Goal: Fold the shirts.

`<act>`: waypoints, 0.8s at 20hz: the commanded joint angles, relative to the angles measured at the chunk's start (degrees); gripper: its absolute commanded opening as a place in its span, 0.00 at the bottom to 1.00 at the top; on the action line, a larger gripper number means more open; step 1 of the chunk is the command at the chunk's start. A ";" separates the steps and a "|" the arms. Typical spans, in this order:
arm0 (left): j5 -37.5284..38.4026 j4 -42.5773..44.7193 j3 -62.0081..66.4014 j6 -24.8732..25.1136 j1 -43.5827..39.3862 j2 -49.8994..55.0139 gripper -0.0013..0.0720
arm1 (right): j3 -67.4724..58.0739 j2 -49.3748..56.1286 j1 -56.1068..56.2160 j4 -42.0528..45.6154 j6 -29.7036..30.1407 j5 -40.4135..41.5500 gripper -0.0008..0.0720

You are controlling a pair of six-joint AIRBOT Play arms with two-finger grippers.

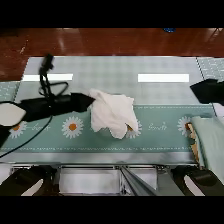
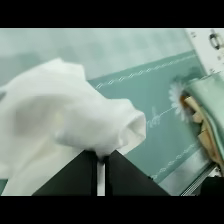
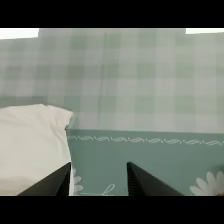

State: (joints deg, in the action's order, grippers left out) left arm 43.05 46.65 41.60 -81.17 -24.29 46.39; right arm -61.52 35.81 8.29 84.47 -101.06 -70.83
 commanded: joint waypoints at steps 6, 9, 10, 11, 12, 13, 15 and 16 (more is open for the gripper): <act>6.01 2.67 -6.45 5.05 2.54 10.67 0.71 | 19.61 0.83 -0.04 -2.08 -6.25 13.33 0.57; 19.10 13.55 3.48 5.07 14.38 8.83 0.71 | 12.72 0.79 -5.27 8.61 -7.63 8.70 0.57; 22.29 16.70 5.27 5.09 19.39 7.37 0.71 | 11.39 0.61 -9.42 11.50 -7.74 7.10 0.57; 24.11 18.91 4.83 5.07 24.72 5.33 0.71 | 11.76 0.31 -14.58 12.81 -7.74 5.46 0.57; 24.22 19.34 1.92 5.05 29.99 3.08 0.71 | 13.60 0.20 -19.69 11.21 -7.76 3.96 0.57; 23.52 18.01 -2.71 4.42 33.97 1.60 0.71 | 16.87 0.20 -23.54 7.26 -6.75 3.93 0.57; 22.32 9.94 -12.66 6.29 35.93 2.19 0.71 | 26.14 0.22 -27.30 -5.40 -1.18 7.56 0.57; 21.94 4.44 -16.61 10.16 34.75 3.30 0.71 | 30.67 0.22 -27.32 -12.09 1.86 9.88 0.57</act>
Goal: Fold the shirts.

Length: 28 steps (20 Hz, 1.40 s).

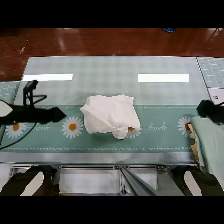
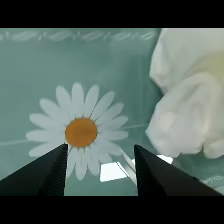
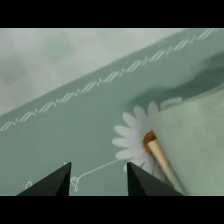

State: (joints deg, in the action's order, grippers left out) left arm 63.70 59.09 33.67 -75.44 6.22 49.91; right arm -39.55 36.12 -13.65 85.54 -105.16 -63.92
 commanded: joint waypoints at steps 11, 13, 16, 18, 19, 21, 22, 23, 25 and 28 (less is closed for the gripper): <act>-19.23 -32.17 -12.94 15.78 -18.32 15.63 0.71 | 18.36 0.31 8.57 -26.56 8.83 9.33 0.57; -21.20 -32.15 -11.39 15.80 -19.28 16.15 0.71 | 18.36 2.91 10.95 -27.17 8.15 10.27 0.57; -21.22 -32.13 -7.85 15.82 -19.45 17.75 0.70 | 18.36 11.02 15.39 -35.36 12.81 14.21 0.57; -19.06 -32.06 -5.44 16.20 -19.45 20.26 0.27 | 18.21 17.68 18.99 -43.32 18.32 18.29 0.57; -17.07 -32.06 -4.44 17.73 -19.45 21.55 0.12 | 17.92 21.27 20.41 -47.45 21.49 19.54 0.57; -13.00 -32.06 -2.82 20.79 -19.45 23.80 0.06 | 16.68 27.58 22.43 -53.57 27.02 19.56 0.57; -12.46 -32.02 -2.54 20.83 -19.45 24.26 0.06 | 15.87 30.08 23.28 -55.41 28.74 19.50 0.57; -12.59 -32.02 -2.45 20.81 -19.45 24.35 0.06 | 14.82 32.44 24.06 -56.68 29.88 19.41 0.57; -12.63 -32.02 -2.45 20.81 -19.41 24.33 0.06 | 12.68 36.06 25.66 -58.25 30.95 19.50 0.57; -12.63 -32.00 -2.45 20.81 -19.41 24.33 0.06 | 8.48 40.79 28.48 -59.91 32.44 19.96 0.51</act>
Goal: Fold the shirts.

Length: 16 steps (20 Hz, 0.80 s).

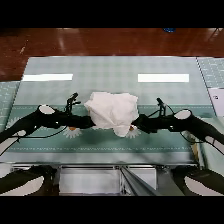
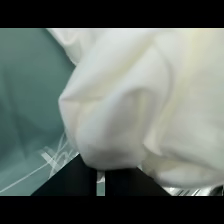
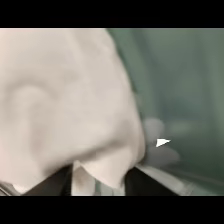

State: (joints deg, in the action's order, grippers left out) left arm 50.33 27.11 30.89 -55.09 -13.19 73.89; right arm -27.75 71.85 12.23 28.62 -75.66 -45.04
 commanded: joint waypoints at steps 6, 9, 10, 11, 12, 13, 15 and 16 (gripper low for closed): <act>9.70 4.02 12.74 -0.66 10.88 -3.04 0.06 | -23.39 3.06 -0.28 6.21 2.67 -9.01 0.04; 10.80 4.00 26.34 -4.48 21.97 -7.96 0.06 | -41.00 -2.49 -4.37 18.97 -5.29 -13.14 0.04; 9.40 3.96 32.30 -7.32 25.57 -8.66 0.06 | -46.86 -3.76 -5.44 21.75 -6.78 -13.88 0.04; 9.07 3.93 38.95 -11.37 28.61 -8.72 0.06 | -53.27 -4.66 -6.34 23.74 -8.37 -15.12 0.04; 9.57 3.96 45.16 -13.66 30.75 -8.74 0.06 | -59.82 -5.14 -6.99 25.14 -8.94 -17.46 0.04; 11.15 3.98 51.78 -14.25 32.54 -8.90 0.06 | -65.66 -5.66 -7.17 27.02 -9.60 -19.82 0.04; 15.04 4.15 62.79 -14.25 35.34 -9.55 0.06 | -75.93 -7.45 -7.13 32.04 -11.02 -24.22 0.04; 16.17 4.76 67.32 -14.91 36.63 -10.51 0.06 | -79.84 -8.87 -7.13 34.01 -11.28 -26.27 0.04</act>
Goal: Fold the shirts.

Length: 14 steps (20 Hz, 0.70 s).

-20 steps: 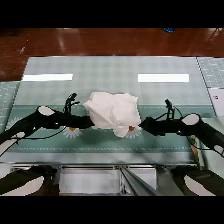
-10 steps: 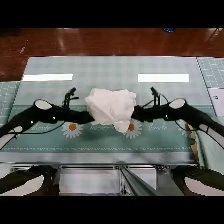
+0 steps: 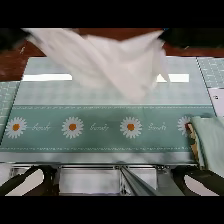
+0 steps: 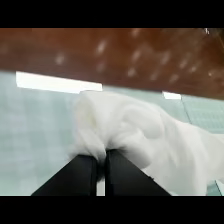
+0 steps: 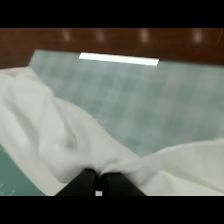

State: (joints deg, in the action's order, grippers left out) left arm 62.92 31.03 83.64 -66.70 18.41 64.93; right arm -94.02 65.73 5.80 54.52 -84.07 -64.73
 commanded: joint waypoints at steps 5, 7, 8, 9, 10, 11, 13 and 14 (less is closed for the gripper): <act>3.63 10.67 20.48 -6.54 8.81 -14.10 0.06 | -17.90 -15.82 -0.70 21.11 -5.38 -13.38 0.04; 3.67 21.53 20.48 -9.81 7.69 -19.43 0.06 | -17.88 -20.57 -0.70 25.73 -6.40 -16.85 0.04; 3.85 27.12 20.48 -11.56 6.58 -21.59 0.06 | -17.88 -22.67 -0.70 27.80 -7.13 -19.45 0.04; 3.87 33.38 20.48 -13.27 4.37 -23.85 0.06 | -17.88 -24.30 -0.70 29.42 -7.80 -22.27 0.04; 4.26 38.58 20.48 -14.23 1.42 -25.75 0.06 | -17.86 -25.75 -0.70 30.53 -8.20 -25.27 0.04; 5.44 43.06 20.46 -14.69 -2.43 -27.61 0.06 | -17.42 -26.97 -0.70 31.28 -8.35 -27.65 0.04; 8.31 46.88 18.82 -15.52 -10.60 -30.71 0.06 | -13.99 -29.38 -0.70 32.26 -9.01 -29.53 0.04; 10.03 47.08 16.85 -15.76 -14.38 -32.09 0.06 | -11.21 -30.32 -0.70 32.22 -9.64 -29.64 0.04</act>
State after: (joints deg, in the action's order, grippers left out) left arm 69.04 68.12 102.69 -80.14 13.10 37.56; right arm -108.90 39.03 5.15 83.61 -92.05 -89.76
